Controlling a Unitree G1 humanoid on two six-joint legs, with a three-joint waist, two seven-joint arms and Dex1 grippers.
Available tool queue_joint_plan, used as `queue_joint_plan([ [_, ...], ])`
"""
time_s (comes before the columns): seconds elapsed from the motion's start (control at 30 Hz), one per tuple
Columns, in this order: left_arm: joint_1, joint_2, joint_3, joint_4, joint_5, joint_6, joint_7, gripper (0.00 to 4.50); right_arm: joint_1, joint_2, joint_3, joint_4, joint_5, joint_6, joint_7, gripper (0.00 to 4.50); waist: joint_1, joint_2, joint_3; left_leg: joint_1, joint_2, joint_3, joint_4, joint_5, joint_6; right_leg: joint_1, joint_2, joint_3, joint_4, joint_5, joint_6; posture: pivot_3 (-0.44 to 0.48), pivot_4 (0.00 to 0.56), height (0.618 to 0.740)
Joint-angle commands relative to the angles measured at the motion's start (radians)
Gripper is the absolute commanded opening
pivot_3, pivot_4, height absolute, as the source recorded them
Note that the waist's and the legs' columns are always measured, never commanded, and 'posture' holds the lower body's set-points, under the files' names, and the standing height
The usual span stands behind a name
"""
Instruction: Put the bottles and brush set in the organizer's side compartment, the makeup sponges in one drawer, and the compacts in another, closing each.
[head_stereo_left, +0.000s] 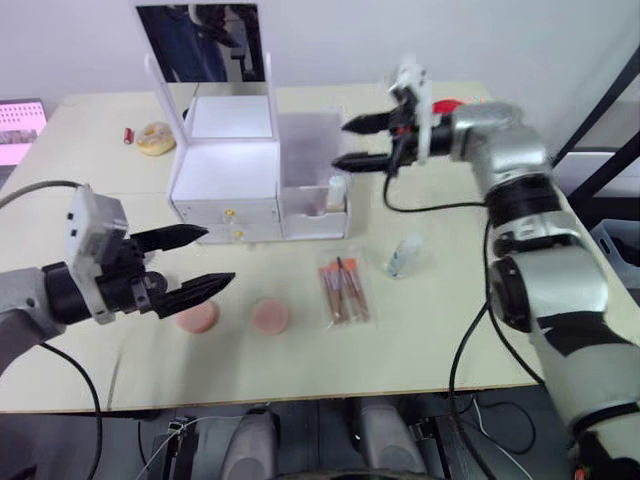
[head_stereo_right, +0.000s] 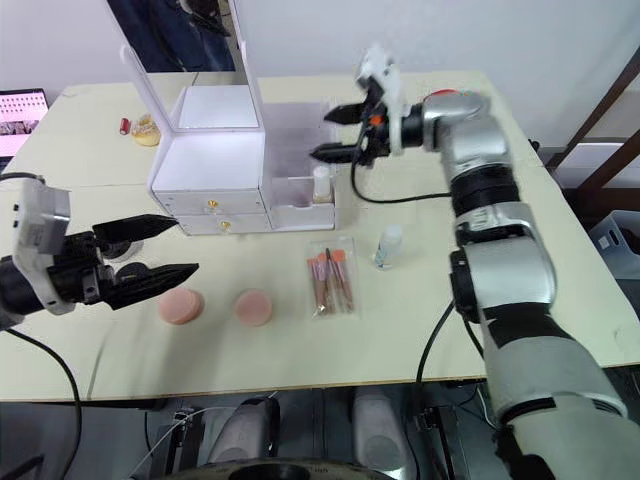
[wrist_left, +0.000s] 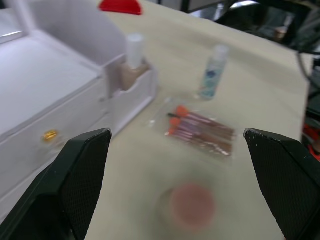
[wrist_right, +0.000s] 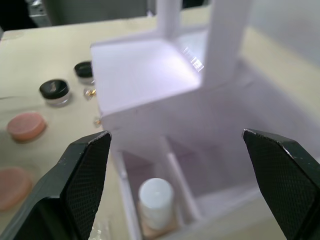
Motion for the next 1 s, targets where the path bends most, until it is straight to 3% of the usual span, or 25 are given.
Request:
queue_joint_plan([
  [0.03,0.060,0.024,0.124,0.103,0.098,-0.051,-0.080,4.50,0.128,-0.127,-0.084,-0.233,0.065,0.142,-0.020,4.48,0.001,0.000,0.000,0.000,0.000,0.000,0.000,0.000,0.000,0.000,0.000,0.000,0.000,0.000,0.000,0.000,0.150,0.739],
  [0.17,0.129,0.032,0.219,0.255,0.200,-0.091,-0.131,4.50,0.319,-0.257,-0.188,-0.421,0.108,0.257,-0.101,4.48,-0.001,0.001,0.000,0.000,0.000,0.000,0.000,0.000,0.000,0.000,0.000,0.000,0.000,-0.001,0.000,0.000,0.150,0.739],
  [0.3,0.195,0.033,0.295,0.498,0.333,-0.201,-0.189,4.50,0.618,-0.365,-0.379,-0.567,0.141,0.271,-0.163,4.48,-0.001,0.000,0.000,0.001,0.000,0.001,-0.001,0.000,0.000,0.000,0.000,0.000,0.000,-0.001,0.000,0.000,0.150,0.739],
  [0.57,0.172,0.056,0.306,1.009,0.514,-0.504,-0.213,4.50,1.077,-0.402,-0.697,-0.505,0.210,0.151,-0.141,4.48,-0.001,-0.002,-0.001,0.002,0.000,0.003,0.001,-0.001,0.001,0.000,-0.001,0.000,0.000,-0.003,0.002,0.000,0.150,0.739],
  [0.77,0.096,0.075,0.275,1.200,0.545,-0.621,-0.224,4.50,1.189,-0.396,-0.722,-0.466,0.245,0.071,-0.127,4.48,-0.004,-0.003,-0.002,0.002,0.000,0.003,0.001,-0.001,0.001,0.000,-0.001,0.000,0.000,-0.003,0.002,0.000,0.150,0.739],
  [1.0,0.057,0.047,0.217,1.094,0.528,-0.592,-0.260,4.50,1.182,-0.392,-0.667,-0.533,0.273,0.067,-0.161,4.48,-0.001,-0.003,-0.002,0.002,0.000,0.003,0.000,-0.001,0.001,0.000,-0.001,0.000,0.000,-0.003,0.002,0.000,0.150,0.739],
])
